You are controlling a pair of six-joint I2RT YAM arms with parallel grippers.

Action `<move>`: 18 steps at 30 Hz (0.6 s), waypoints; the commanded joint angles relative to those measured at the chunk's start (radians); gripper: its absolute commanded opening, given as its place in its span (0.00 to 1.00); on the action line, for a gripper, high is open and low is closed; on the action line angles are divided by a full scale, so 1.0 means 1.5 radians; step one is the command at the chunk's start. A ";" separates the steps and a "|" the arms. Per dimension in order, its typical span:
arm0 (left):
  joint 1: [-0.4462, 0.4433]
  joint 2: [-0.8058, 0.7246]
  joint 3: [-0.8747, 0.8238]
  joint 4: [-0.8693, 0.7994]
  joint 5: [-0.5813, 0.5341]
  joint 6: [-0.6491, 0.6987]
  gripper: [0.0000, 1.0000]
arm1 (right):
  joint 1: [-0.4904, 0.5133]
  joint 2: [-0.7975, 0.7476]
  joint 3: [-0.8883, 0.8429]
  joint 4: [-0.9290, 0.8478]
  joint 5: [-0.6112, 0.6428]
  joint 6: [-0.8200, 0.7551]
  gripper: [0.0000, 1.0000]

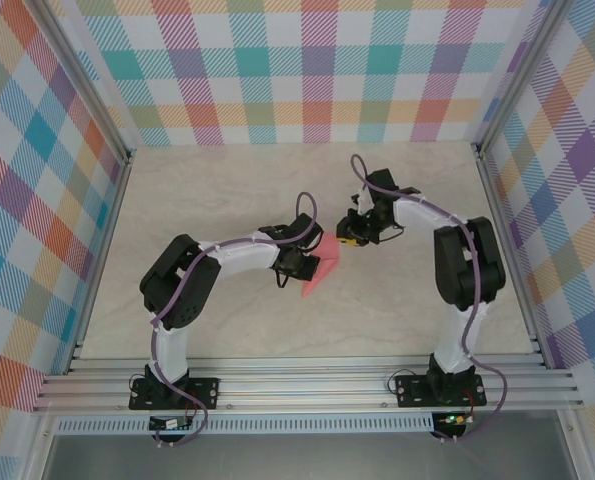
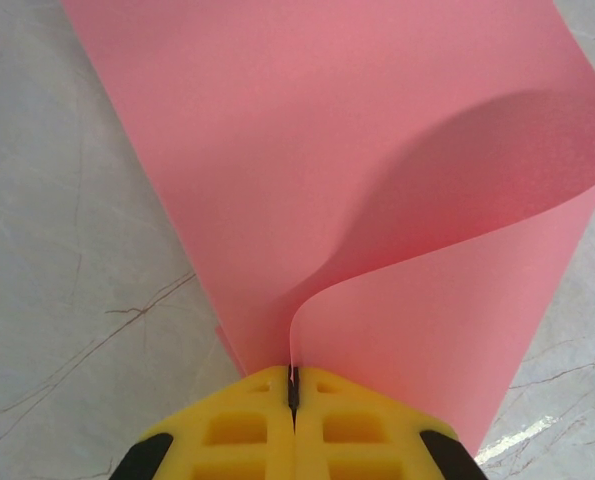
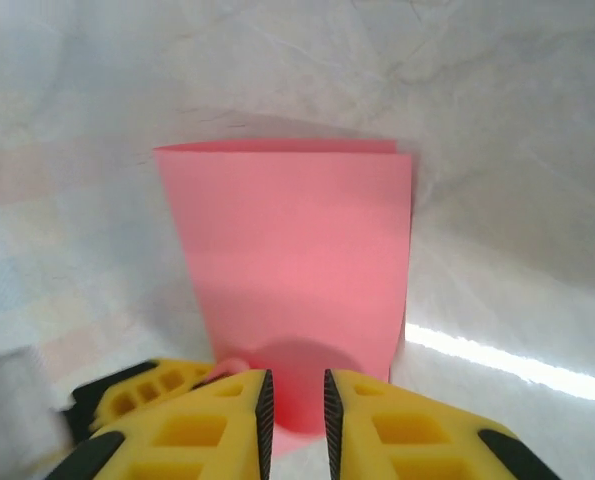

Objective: Fold a paper plane with a square sheet of paper (pick it up from the middle)
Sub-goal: Third fold the triangle at the center of the table.

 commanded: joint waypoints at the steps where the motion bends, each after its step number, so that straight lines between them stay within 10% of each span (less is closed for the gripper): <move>1: 0.010 0.005 -0.013 -0.021 -0.009 -0.008 0.00 | -0.001 -0.069 -0.076 0.086 -0.010 0.035 0.18; 10: 0.012 0.002 -0.020 -0.013 -0.002 -0.009 0.00 | 0.015 -0.185 -0.350 0.404 -0.166 0.189 0.00; 18: 0.012 0.006 -0.022 -0.011 0.005 -0.009 0.00 | 0.115 -0.182 -0.432 0.504 -0.113 0.255 0.00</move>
